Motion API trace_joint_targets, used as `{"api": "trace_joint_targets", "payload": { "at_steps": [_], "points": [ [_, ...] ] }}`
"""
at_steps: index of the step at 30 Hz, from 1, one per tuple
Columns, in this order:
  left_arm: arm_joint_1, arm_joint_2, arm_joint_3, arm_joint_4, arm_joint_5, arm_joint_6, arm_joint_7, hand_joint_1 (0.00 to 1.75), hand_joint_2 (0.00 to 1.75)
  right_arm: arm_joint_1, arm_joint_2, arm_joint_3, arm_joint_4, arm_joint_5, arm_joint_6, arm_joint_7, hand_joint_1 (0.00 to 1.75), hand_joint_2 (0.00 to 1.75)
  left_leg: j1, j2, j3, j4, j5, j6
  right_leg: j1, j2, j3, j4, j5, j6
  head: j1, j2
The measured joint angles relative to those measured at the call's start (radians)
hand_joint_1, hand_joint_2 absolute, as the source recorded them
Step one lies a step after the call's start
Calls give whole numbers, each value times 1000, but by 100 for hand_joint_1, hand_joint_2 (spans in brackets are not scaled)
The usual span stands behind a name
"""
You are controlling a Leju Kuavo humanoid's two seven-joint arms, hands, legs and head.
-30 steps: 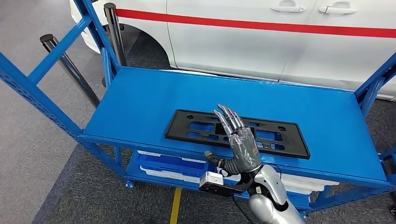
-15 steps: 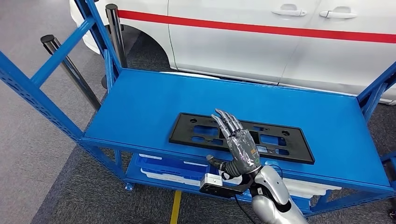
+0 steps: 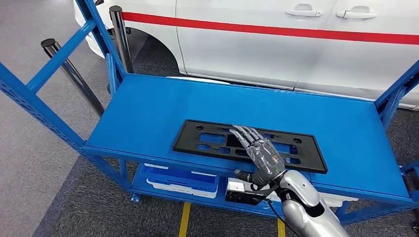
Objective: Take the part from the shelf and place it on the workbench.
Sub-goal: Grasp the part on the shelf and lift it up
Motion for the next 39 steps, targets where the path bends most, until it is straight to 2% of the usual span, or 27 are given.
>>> {"api": "trace_joint_targets", "payload": {
  "at_steps": [1,3,4,5,6,7,9,10,11,14,15,17,19,20,21,22,24,25,26,29,31,32,34,35,36,37,39],
  "points": [
    [0,0,0,0,0,0,0,0,0,-3,-3,0,3,0,0,0,0,175,2,1,-17,39,-25,-5,-2,-1,1,-2,1,-5,-1,0],
    [0,0,0,0,0,0,0,0,0,-5,-6,1,8,0,4,1,0,175,4,1,-74,165,-88,-12,-1,-2,1,-3,1,-10,-2,0],
    [1,0,0,0,0,0,0,0,0,-5,-8,2,11,0,8,3,0,175,5,2,-101,221,-108,-15,-1,-3,1,-3,1,-11,-2,0],
    [2,0,0,0,-1,-1,0,0,0,-5,-11,4,15,0,14,5,0,175,6,2,-116,251,-111,-16,0,-4,0,-2,1,-11,-2,0],
    [3,0,0,0,-1,-1,0,0,0,-5,-14,5,19,-1,19,8,0,175,6,2,-113,244,-95,-15,0,-4,1,-2,1,-11,-2,0],
    [3,0,0,0,-1,-2,0,0,0,-6,-18,5,23,-1,24,10,0,175,6,2,-92,200,-64,-14,0,-4,2,-2,0,-10,-2,0],
    [2,0,0,0,-1,-3,0,0,0,-9,-27,5,30,-1,27,13,0,175,4,2,-24,59,-1,-5,2,-3,4,-1,-1,-7,-2,0],
    [0,0,0,0,-1,-4,0,0,0,-12,-31,5,34,-1,30,13,0,175,2,1,1,7,15,-1,3,-3,3,-1,-1,-2,-1,0],
    [0,0,0,0,-1,-5,0,0,0,-14,-36,5,38,-1,32,14,0,175,-1,1,14,-22,21,3,4,-3,2,-1,0,3,-1,0],
    [1,0,0,0,-1,-9,0,0,0,-18,-48,5,48,2,37,22,0,175,-1,0,18,-36,24,19,4,-3,2,-2,1,21,-1,0],
    [0,0,0,0,-2,-10,0,0,0,-19,-51,5,50,6,37,27,0,175,1,0,20,-42,28,27,3,-3,-3,11,-11,24,0,0],
    [-1,0,0,0,-2,-11,0,0,0,-22,-59,6,58,22,37,44,0,175,4,2,23,-50,34,39,1,-2,-41,98,-64,29,0,0],
    [-1,0,0,0,-2,-12,0,0,0,-21,-67,6,69,47,33,67,0,175,2,2,22,-50,34,44,1,-2,-103,227,-121,33,0,0],
    [1,0,0,0,-2,-13,0,0,0,-19,-70,6,75,62,29,80,0,175,1,2,22,-50,34,44,0,-2,-122,265,-128,35,0,0],
    [2,0,0,0,-2,-13,0,0,0,-17,-71,6,81,78,22,92,0,175,1,2,22,-48,33,43,-1,-2,-124,267,-116,36,0,0],
    [2,0,0,0,-2,-13,0,0,0,-16,-72,6,85,96,14,104,0,175,1,1,23,-46,32,41,-2,-2,-105,226,-84,36,0,0],
    [2,0,0,0,-2,-13,0,0,0,-16,-72,6,91,127,-4,126,0,175,0,0,22,-36,24,35,-2,-3,-40,91,-20,33,0,0],
    [2,0,0,0,-2,-13,0,0,0,-16,-72,6,94,139,-10,134,0,175,-2,0,20,-31,21,30,0,-2,-16,40,-4,29,0,0],
    [2,0,0,0,-2,-13,0,0,0,-15,-73,6,97,149,-15,141,0,175,-4,0,17,-27,18,26,2,-2,-5,14,-1,26,0,0],
    [2,0,0,0,-2,-13,0,0,0,-12,-73,6,107,184,-30,164,0,175,-4,0,14,-23,13,11,3,0,-4,6,-3,13,-1,0],
    [1,0,0,0,-2,-13,0,0,0,-12,-72,6,113,215,-46,181,0,175,-1,1,-2,17,-16,0,-2,-2,-2,2,-1,0,-1,0],
    [1,0,0,0,-3,-13,0,0,0,-11,-72,6,116,230,-57,188,0,175,1,2,-23,64,-44,-5,-3,-4,-2,1,0,-4,-1,0],
    [3,0,0,0,-3,-13,0,0,0,-8,-71,5,123,254,-79,201,0,175,4,2,-83,195,-105,-12,-2,-6,-1,1,-2,-8,-2,0],
    [4,0,0,0,-3,-13,0,0,0,-6,-70,5,126,263,-88,205,0,175,4,2,-105,240,-116,-14,-2,-6,-1,1,-2,-8,-2,0],
    [5,1,0,0,-3,-13,0,0,0,-4,-69,4,130,273,-96,210,0,175,5,2,-112,254,-110,-14,-2,-6,0,1,-2,-8,-2,0],
    [5,1,0,0,-3,-13,1,0,0,-3,-68,4,132,283,-102,215,0,175,5,2,-98,224,-83,-13,-2,-5,1,1,-2,-8,-2,0],
    [4,1,0,0,-4,-14,2,0,0,0,-65,0,136,309,-115,227,0,175,4,2,-35,91,-15,-6,-1,-3,5,2,-4,-5,-1,0]
  ]
}}
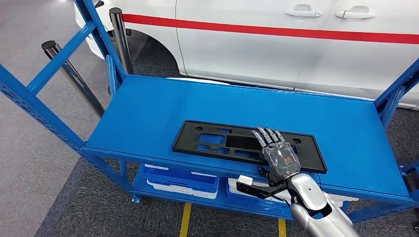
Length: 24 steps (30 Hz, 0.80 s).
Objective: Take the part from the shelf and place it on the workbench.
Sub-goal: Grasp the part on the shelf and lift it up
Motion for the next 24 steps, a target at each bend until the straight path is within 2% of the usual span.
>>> {"api": "trace_joint_targets", "payload": {
  "at_steps": [1,2,5,7,8,10,11,12,13,15,17,18,21,23,24],
  "points": [
    [-1,0,0,0,0,0,1,0,0,2,2,-3,2,13,-5,5,0,175,-2,0,29,-61,21,5,2,1,0,1,-1,4,0,0],
    [-2,0,0,0,-1,0,2,0,0,3,3,-7,4,25,-10,10,0,175,-4,-1,45,-98,30,9,3,1,-1,1,-1,8,0,0],
    [0,0,0,0,-3,-1,4,0,0,8,7,-22,10,54,-21,21,0,175,-7,-2,51,-120,33,22,5,1,-2,-3,3,26,0,0],
    [-1,0,0,0,-5,-1,4,0,0,12,11,-34,13,71,-29,25,0,175,-3,-1,56,-131,41,37,2,1,-12,19,-16,34,1,0],
    [-2,0,0,0,-6,-1,4,0,0,14,12,-42,14,80,-34,28,0,175,-2,-1,57,-136,45,43,1,1,-29,59,-41,37,1,0],
    [-3,0,0,0,-8,-1,5,0,0,20,13,-57,22,101,-43,36,0,175,-3,0,56,-137,46,49,-1,1,-87,184,-104,41,2,0],
    [-2,0,0,0,-9,-1,5,0,0,25,14,-65,28,111,-46,39,0,175,-4,0,56,-137,46,49,-1,1,-114,241,-124,42,2,0],
    [-2,0,0,0,-9,-1,6,0,0,29,14,-72,35,118,-49,42,0,175,-5,-1,55,-135,45,49,-1,1,-127,266,-124,43,1,0],
    [-2,0,0,0,-10,-1,6,0,0,31,14,-80,41,124,-53,43,0,175,-5,-1,55,-134,44,49,-1,1,-122,255,-106,43,1,0],
    [-3,0,0,0,-12,-1,7,0,0,32,15,-96,52,135,-60,45,0,175,-5,-2,57,-128,39,45,-1,1,-65,137,-40,38,2,0],
    [-4,-1,0,0,-14,-1,7,0,0,30,17,-112,62,144,-68,49,0,175,-9,-2,54,-119,34,37,4,1,-13,29,-6,30,1,0],
    [-4,-1,0,0,-15,-1,7,0,0,30,18,-119,67,147,-70,50,0,175,-10,-3,53,-117,32,32,7,2,-3,8,-5,27,1,0],
    [-4,-1,0,0,-16,-2,7,0,0,28,22,-132,78,148,-74,52,0,175,-9,-2,53,-115,28,18,6,3,1,1,-3,13,0,0],
    [-6,0,0,0,-15,-1,7,0,0,26,26,-136,82,148,-76,52,0,175,-7,-1,33,-64,-9,7,2,1,5,-7,1,0,0,0],
    [-6,0,0,0,-15,-1,7,0,0,25,28,-138,84,148,-77,52,0,175,-5,-1,9,-11,-39,2,1,0,6,-8,2,-3,0,0]
  ]
}}
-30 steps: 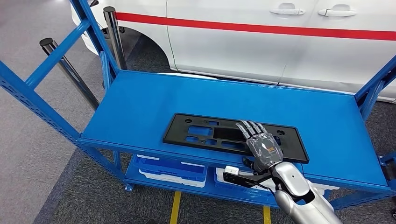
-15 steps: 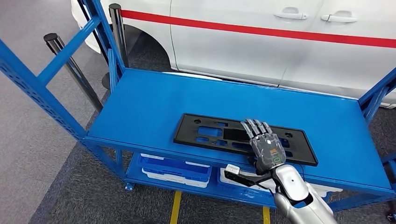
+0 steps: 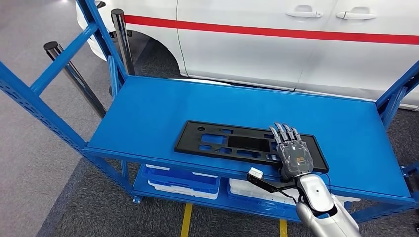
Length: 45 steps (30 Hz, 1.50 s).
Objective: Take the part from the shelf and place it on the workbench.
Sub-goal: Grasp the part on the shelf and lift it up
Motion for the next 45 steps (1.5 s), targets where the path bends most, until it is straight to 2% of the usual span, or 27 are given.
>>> {"api": "trace_joint_targets", "payload": {
  "at_steps": [2,3,4,5,6,7,8,10,12,14,17,18,19,20,22,24,27,29,30,32,33,34,35,38,40,43,45],
  "points": [
    [1,0,0,0,0,0,0,0,0,0,3,-1,5,0,0,0,0,175,3,0,-59,126,-55,-7,0,-2,-1,0,0,-3,0,0],
    [3,0,0,0,0,0,0,0,0,0,4,-2,8,0,0,0,2,175,4,0,-76,162,-61,-8,0,-2,-1,1,0,-3,0,0],
    [4,0,0,0,0,0,0,0,0,0,4,-2,10,0,0,0,14,175,4,0,-75,162,-49,-9,0,-2,-1,1,0,-3,0,0],
    [4,0,0,0,0,0,0,0,0,0,4,-2,12,0,0,0,45,175,5,0,-55,122,-19,-7,0,-2,1,1,0,-3,0,0],
    [4,0,0,0,0,0,0,0,0,0,5,-3,14,0,0,1,80,175,5,0,-20,51,19,-3,0,-2,3,1,0,-2,0,0],
    [3,0,0,0,0,0,0,0,0,0,5,-4,15,1,0,1,119,175,3,0,15,-19,45,2,2,-1,5,2,-1,0,0,0],
    [1,0,0,0,0,0,0,0,0,1,5,-6,18,1,0,2,148,175,1,0,42,-74,63,7,4,-1,5,2,-1,4,0,0],
    [0,0,0,0,-2,0,1,0,0,3,6,-11,25,2,0,3,167,175,-4,-1,58,-112,66,15,5,0,2,2,1,16,0,0],
    [1,0,0,0,-2,0,1,0,0,6,7,-16,32,1,-2,3,172,175,-2,0,57,-119,73,25,4,0,0,-1,4,27,0,0],
    [1,0,0,0,-3,-1,1,0,0,9,8,-23,39,0,-5,-1,175,175,3,1,59,-131,83,38,4,1,-16,35,-24,36,1,0],
    [1,0,0,0,-2,-2,1,0,0,14,8,-34,50,0,-10,-10,175,175,2,2,56,-135,87,47,4,1,-97,208,-113,44,1,0],
    [2,0,0,0,-2,-2,1,0,0,16,8,-36,53,0,-12,-12,175,175,1,2,55,-134,87,47,3,1,-118,253,-125,46,1,0],
    [3,0,0,0,-1,-2,0,0,0,18,8,-37,55,0,-15,-15,175,175,1,1,55,-133,86,47,3,1,-125,267,-118,47,1,0],
    [3,0,0,0,-1,-2,0,0,0,19,8,-40,56,1,-19,-16,175,175,1,1,56,-130,84,46,1,1,-110,237,-92,48,1,0],
    [3,0,0,0,0,-2,0,0,0,18,8,-46,56,1,-24,-20,175,175,1,0,57,-122,78,41,0,0,-45,110,-28,45,1,0],
    [3,0,0,0,1,-2,-1,0,0,18,9,-54,53,0,-26,-25,175,175,-2,-2,55,-113,72,33,3,2,-3,21,-5,37,1,0],
    [3,0,0,0,2,-2,-1,0,0,20,9,-63,48,-3,-30,-31,175,175,-3,-2,52,-112,70,18,6,2,2,5,-6,21,0,0],
    [3,0,0,0,4,-1,-1,0,0,21,9,-68,43,-5,-33,-33,175,175,-2,0,40,-82,46,6,2,0,6,-1,-2,8,-1,0],
    [3,0,0,0,4,-1,-1,0,0,24,9,-71,41,-6,-36,-34,175,175,0,0,21,-39,20,1,0,-1,7,-4,-1,3,-1,0],
    [5,0,0,0,5,-1,-2,0,0,31,10,-78,36,-7,-40,-35,175,175,3,1,-39,90,-43,-7,0,-4,6,-4,0,-1,-2,0],
    [7,0,0,0,6,-1,-3,0,0,35,10,-81,34,-7,-42,-36,175,175,4,1,-64,145,-61,-9,0,-4,6,-3,0,-1,-2,0],
    [8,0,0,0,6,-1,-3,0,0,38,10,-83,31,-7,-44,-37,175,175,5,1,-76,169,-60,-11,0,-5,6,-2,0,-1,-2,0],
    [9,0,0,0,6,-1,-4,0,0,41,10,-85,28,-7,-44,-37,175,175,6,1,-68,152,-39,-11,0,-4,6,-1,-1,0,-2,0],
    [9,1,0,0,9,-1,-6,0,0,52,10,-91,16,-7,-46,-41,175,175,8,1,20,-33,58,-5,-1,-4,10,0,-3,4,-1,0],
    [8,1,0,0,9,-2,-8,0,0,60,10,-94,6,-5,-50,-44,175,175,4,0,49,-98,70,1,2,-3,7,3,-4,12,-1,0],
    [11,1,0,0,16,-6,-19,0,0,88,10,-102,-33,28,-79,-48,175,175,-1,-1,49,-112,71,20,4,-2,1,0,1,31,0,0],
    [14,2,0,0,23,-10,-30,0,0,117,10,-103,-91,69,-113,-46,175,175,1,0,52,-123,79,34,0,-1,-8,19,-16,41,0,0]
  ]
}}
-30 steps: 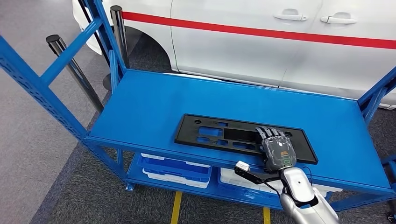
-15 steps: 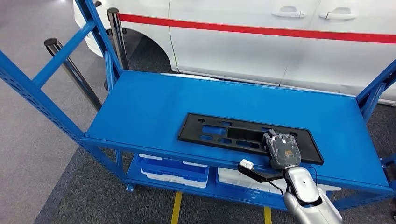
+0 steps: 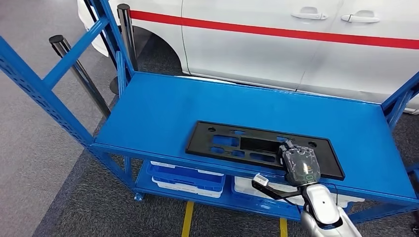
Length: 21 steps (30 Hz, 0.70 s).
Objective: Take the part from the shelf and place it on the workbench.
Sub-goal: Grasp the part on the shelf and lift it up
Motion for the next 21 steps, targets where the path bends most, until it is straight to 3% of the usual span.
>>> {"api": "trace_joint_targets", "payload": {
  "at_steps": [1,3,5,6,8,10,14,16,19,20,21],
  "points": [
    [0,0,0,0,3,-1,-5,0,0,15,0,1,-36,22,-18,3,175,175,2,0,2,-6,4,6,-1,0,-15,34,-23,3,0,0],
    [2,0,0,0,10,-3,-11,0,0,45,3,3,-108,67,-54,12,175,175,1,1,1,-7,4,12,-3,1,-71,155,-86,7,1,0],
    [8,0,0,0,16,-3,-14,0,0,79,11,11,-180,113,-88,24,175,175,-1,0,2,-6,2,13,-3,1,-118,250,-111,10,1,0],
    [10,0,0,0,17,-3,-14,0,0,94,16,16,-212,131,-100,28,175,175,-1,0,3,-4,0,13,-3,0,-119,249,-96,10,1,0],
    [11,-1,0,0,17,-2,-15,0,0,110,23,27,-259,147,-112,31,175,175,-1,0,5,1,-5,10,-4,0,-72,147,-29,8,0,0],
    [10,-1,0,0,17,-2,-15,0,0,115,26,30,-278,148,-113,32,175,175,0,-1,7,5,-9,7,-5,0,-33,68,12,6,0,0],
    [10,-1,0,0,17,-2,-15,0,0,115,26,31,-280,148,-113,32,175,175,0,-1,7,6,-10,7,-5,0,-27,55,18,5,1,0],
    [10,-1,0,0,17,-2,-15,0,0,117,28,32,-293,150,-113,33,175,175,-5,-1,4,13,-15,1,0,0,-12,20,14,0,1,0],
    [11,-1,0,0,20,-2,-17,0,131,130,36,37,-331,183,-141,36,175,175,-6,-1,-1,21,-23,-15,5,2,-2,-5,9,-17,0,0],
    [11,-1,1,0,24,-3,-20,0,175,143,49,45,-354,207,-165,46,175,175,-3,0,-27,77,-56,-24,3,1,-1,-7,10,-27,0,0],
    [12,-1,2,0,29,-4,-25,0,175,163,67,60,-377,227,-192,56,175,175,-1,0,-52,132,-76,-32,2,1,1,-9,10,-36,0,0]
  ]
}}
